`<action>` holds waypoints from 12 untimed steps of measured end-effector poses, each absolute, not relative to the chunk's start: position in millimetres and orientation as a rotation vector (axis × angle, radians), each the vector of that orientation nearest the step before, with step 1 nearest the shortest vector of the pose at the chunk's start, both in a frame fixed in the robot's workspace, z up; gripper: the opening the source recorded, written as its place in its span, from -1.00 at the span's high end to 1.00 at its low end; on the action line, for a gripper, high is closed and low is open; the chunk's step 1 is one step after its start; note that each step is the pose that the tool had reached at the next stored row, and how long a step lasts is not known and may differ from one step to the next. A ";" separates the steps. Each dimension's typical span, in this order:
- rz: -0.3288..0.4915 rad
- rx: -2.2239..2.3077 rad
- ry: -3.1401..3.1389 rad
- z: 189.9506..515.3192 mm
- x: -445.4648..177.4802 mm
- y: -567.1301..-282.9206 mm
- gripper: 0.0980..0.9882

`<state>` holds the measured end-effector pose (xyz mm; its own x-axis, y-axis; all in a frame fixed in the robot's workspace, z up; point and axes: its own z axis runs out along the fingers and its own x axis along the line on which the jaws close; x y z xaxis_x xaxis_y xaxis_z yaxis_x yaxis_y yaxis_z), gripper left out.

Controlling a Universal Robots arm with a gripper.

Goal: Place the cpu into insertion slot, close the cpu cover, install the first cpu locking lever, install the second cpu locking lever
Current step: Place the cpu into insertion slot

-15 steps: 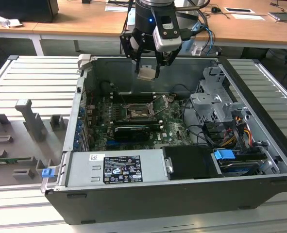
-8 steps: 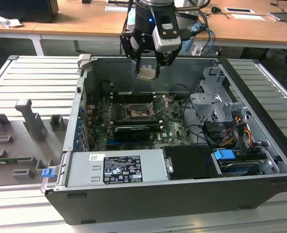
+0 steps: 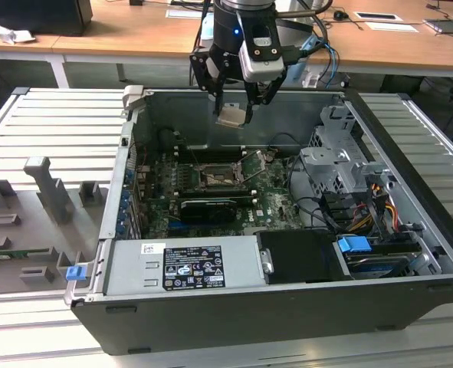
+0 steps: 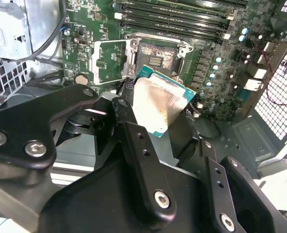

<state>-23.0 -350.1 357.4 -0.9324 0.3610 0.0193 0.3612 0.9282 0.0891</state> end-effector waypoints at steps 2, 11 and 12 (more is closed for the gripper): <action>-0.143 -0.604 -3.078 357.2 -23.0 -350.1 0.03; -0.143 -0.617 -3.076 352.6 -23.0 -350.1 0.03; -0.143 -0.618 -3.075 352.3 -23.0 -350.1 0.03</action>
<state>-23.0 -350.1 352.3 -0.9226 0.3852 0.0194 0.3853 0.9185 0.0890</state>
